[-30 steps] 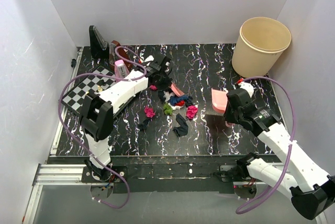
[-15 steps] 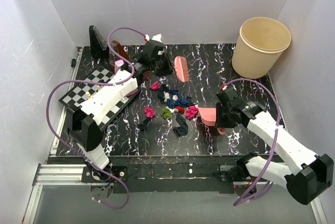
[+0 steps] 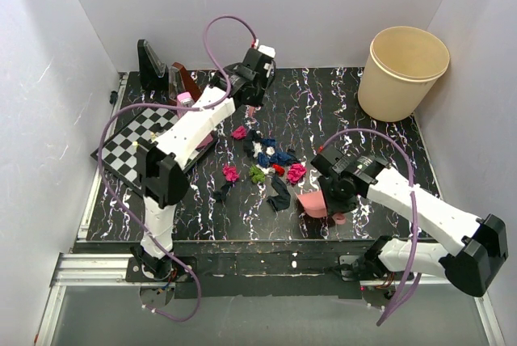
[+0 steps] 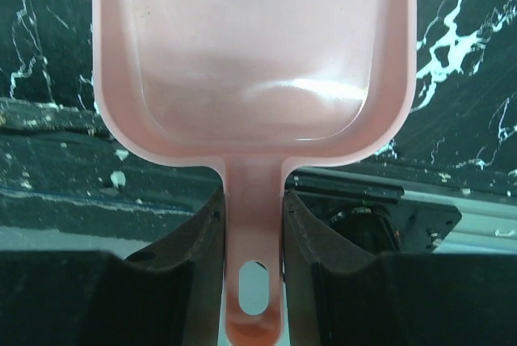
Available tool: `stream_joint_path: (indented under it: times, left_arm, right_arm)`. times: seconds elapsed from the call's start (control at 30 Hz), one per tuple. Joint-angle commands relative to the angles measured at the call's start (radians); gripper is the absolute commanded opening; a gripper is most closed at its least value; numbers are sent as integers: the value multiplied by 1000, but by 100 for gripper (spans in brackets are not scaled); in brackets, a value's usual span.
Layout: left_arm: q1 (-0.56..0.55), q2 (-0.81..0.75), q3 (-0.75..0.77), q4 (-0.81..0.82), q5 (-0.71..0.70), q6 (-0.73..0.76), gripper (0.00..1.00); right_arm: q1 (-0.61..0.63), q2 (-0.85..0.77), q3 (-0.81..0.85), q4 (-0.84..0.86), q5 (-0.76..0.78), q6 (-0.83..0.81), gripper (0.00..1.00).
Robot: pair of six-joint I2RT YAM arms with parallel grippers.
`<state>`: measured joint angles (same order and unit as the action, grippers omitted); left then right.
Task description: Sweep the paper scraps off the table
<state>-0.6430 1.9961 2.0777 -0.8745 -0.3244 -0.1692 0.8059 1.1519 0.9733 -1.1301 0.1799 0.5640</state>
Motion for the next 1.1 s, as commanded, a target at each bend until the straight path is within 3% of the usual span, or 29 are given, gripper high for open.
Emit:
stream_joint_path:
  times: [0.0,0.2,0.33,0.47,0.63,1.07]
  left_arm:
    - [2,30,67,-97,-146,141,0]
    - [14,79,79,-103,-211,229,0]
    - [14,121,100,-127,-326,296,0]
    - [11,167,140,-173,-370,347,0]
    - [5,178,142,-198,-271,372,0]
    - [-50,211,193,-345,155,352,0]
  right_arm:
    - [42,-53,47,-117,-40,40,1]
    - [124,-93,7,-102,-172,30,1]
    - [190,-104,-51,-7,-278,17,1]
    - [217,-75,-71,94,-283,14,1]
    - [226,3,-56,170,-139,2,1]
    - [230,242,-42,414,79,-81,1]
